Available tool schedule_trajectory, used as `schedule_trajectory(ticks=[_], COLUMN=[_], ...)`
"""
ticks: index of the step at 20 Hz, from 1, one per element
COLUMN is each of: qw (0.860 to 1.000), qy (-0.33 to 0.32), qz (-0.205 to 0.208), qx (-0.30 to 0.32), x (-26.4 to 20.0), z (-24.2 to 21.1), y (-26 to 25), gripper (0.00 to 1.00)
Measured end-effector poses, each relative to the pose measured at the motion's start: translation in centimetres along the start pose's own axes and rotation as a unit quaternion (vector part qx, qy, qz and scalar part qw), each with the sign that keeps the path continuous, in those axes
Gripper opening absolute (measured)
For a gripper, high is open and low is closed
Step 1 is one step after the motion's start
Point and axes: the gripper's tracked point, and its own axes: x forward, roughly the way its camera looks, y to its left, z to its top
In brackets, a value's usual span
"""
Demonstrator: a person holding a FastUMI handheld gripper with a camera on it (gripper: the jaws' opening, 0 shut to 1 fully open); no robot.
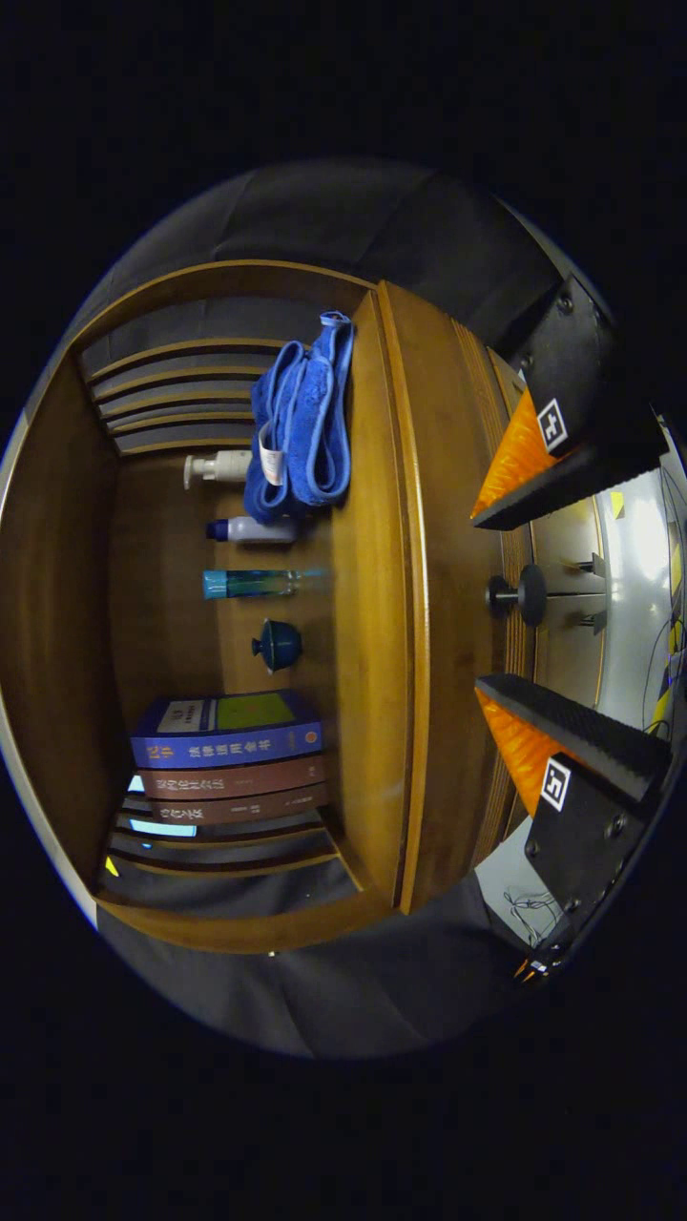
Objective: Pull open the drawer, take out the items inside it, and place them on the countertop above the cabinet.
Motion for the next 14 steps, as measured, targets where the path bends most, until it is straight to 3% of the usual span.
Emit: schedule_trajectory(ticks=[3, 6, 10, 12, 14], qw=[1.000, 0.999, 0.999, 0.999, 0.999], qy=[0.017, 0.033, 0.049, 0.046, 0.045], qz=[-0.001, -0.002, -0.008, -0.004, -0.006], qx=[0.007, 0.004, 0.001, 0.004, -0.001], x=[1.1, 2.1, 2.2, 3.0, 2.6], z=[-1.5, -2.6, -3.3, -3.8, -3.5], y=[-0.3, -0.4, -0.5, -0.7, -0.7], gripper=[1.00, 0.92, 0.52, 0.43, 0.43])
